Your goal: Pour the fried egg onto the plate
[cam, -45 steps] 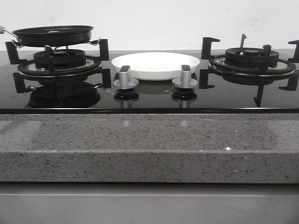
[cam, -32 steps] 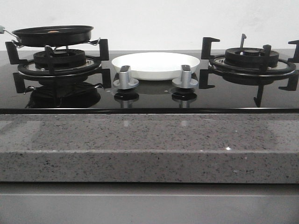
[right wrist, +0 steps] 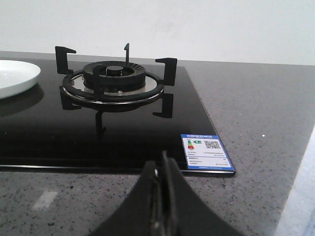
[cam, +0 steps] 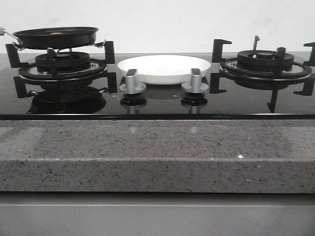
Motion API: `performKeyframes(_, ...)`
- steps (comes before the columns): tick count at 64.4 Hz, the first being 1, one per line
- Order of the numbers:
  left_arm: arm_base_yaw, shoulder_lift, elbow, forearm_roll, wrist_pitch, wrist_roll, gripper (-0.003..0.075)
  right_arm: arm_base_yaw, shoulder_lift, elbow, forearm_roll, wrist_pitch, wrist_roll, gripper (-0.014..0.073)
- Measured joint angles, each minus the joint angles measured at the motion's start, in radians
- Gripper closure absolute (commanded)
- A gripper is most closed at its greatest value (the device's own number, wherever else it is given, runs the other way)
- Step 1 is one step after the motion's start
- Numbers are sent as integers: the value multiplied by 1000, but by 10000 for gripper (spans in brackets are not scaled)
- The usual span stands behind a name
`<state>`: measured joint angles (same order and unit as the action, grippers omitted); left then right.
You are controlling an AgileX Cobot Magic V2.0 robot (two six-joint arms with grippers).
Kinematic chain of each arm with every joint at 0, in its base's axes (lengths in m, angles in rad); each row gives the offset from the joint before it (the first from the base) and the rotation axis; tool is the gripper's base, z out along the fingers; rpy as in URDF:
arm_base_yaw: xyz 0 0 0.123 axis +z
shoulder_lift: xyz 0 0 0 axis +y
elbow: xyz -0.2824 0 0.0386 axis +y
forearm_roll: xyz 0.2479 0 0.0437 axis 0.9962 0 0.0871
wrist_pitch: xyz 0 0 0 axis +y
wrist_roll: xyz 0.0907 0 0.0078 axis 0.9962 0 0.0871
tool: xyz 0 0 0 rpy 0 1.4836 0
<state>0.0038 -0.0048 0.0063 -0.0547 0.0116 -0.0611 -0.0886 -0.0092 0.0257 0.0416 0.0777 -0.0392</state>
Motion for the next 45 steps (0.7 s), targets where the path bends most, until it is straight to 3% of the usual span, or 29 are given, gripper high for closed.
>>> performKeyframes(26, 0, 0, -11, 0, -12, 0, 739, 0, 0, -11, 57, -33, -2, 662)
performKeyframes(45, 0, 33, -313, 0, 281, 0, 739, 0, 8, -309, 56, 231, -2, 662)
